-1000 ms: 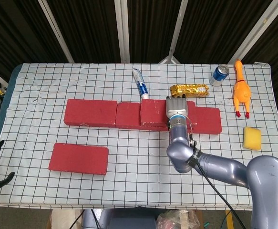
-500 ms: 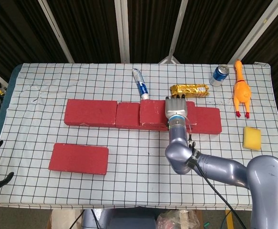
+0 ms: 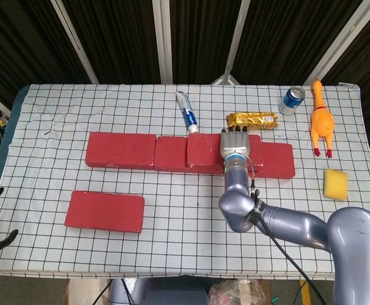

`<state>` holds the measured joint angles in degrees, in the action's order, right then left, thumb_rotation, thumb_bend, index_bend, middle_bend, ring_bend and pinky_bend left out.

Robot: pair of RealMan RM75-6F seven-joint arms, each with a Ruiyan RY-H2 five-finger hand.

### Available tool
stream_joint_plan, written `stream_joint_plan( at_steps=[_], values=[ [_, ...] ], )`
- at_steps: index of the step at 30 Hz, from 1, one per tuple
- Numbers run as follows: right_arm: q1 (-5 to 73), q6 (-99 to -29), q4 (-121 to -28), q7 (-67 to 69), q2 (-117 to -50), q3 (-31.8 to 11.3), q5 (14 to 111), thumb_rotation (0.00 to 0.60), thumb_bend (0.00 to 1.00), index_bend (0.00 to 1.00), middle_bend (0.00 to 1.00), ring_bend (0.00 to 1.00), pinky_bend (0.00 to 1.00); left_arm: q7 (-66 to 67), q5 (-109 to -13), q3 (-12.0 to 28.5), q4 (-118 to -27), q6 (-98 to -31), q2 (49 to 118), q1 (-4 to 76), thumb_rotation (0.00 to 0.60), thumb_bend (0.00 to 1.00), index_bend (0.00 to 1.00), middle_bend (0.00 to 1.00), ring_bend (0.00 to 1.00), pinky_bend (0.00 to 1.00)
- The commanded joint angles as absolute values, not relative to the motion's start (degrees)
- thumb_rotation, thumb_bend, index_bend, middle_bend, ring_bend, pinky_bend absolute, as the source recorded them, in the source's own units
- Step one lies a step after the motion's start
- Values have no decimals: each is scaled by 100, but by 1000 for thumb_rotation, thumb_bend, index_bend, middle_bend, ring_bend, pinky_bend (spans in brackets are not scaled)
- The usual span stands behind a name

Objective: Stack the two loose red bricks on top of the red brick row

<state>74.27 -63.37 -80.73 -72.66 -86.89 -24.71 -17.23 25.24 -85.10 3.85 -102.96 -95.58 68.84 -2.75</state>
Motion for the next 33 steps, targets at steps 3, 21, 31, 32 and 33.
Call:
stream_joint_plan(
  at_steps=[3,21,31,32,33],
  values=[
    [7433,-6391,-8024,-7277,-8737,-2495,-1730,600,189,231,97,6,0,2527,-8514,382,-10294,-9555,6886,-273,600,0,139,12,18,113],
    [7414,-6471,-7904,-7350,-8869,-2666,-1782,600,189,208,10,0,0,2530,-8492,389,-10280,-9556,6889,-271,600,0,140,12,18,113],
    [7375,-6456,-7838,-7447,-8904,-2748,-1847,600,189,157,0,0,0,2530,-8491,386,-10281,-9561,6887,-274,600,0,140,12,18,113],
    [7372,-6460,-7834,-7446,-8906,-2755,-1840,600,189,153,0,0,0,2530,-8492,385,-10281,-9563,6886,-275,600,0,140,12,18,113],
    [7370,-6462,-7831,-7447,-8908,-2758,-1834,600,190,152,0,0,0,2532,-8492,385,-10282,-9565,6886,-276,600,0,140,12,18,113]
  ],
)
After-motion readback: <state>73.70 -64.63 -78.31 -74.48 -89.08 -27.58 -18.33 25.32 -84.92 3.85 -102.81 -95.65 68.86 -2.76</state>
